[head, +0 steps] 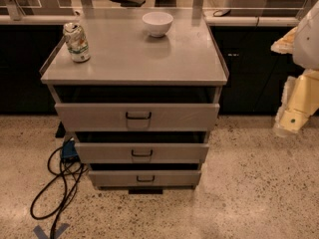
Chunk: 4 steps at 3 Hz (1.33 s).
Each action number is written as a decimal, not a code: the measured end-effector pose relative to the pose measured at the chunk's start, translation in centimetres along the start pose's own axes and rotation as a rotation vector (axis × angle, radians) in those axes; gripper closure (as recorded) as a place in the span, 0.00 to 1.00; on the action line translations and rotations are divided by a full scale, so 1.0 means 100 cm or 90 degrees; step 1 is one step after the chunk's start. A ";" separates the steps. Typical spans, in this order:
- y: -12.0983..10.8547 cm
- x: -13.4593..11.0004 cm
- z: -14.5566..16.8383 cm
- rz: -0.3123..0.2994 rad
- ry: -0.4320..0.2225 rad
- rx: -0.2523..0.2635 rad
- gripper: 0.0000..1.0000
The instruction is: Open bottom drawer
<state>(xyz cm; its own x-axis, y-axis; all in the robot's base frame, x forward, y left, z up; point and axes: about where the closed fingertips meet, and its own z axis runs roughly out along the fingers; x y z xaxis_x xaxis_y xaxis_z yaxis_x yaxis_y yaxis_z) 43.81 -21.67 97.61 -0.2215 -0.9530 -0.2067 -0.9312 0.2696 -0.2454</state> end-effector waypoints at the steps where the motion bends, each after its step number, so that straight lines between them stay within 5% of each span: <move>1: 0.000 0.000 0.000 0.000 0.000 0.000 0.00; 3: 0.026 0.008 0.013 -0.053 -0.042 0.036 0.00; 4: 0.053 0.031 0.079 -0.080 -0.084 0.019 0.00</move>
Offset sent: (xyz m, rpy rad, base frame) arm -0.0135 0.0032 -0.0083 0.0202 -0.0494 0.0696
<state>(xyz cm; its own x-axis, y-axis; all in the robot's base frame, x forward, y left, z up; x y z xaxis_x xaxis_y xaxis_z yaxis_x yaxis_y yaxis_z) 40.49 -22.08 88.17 -0.0621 -0.9537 -0.2943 -0.9397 0.1553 -0.3047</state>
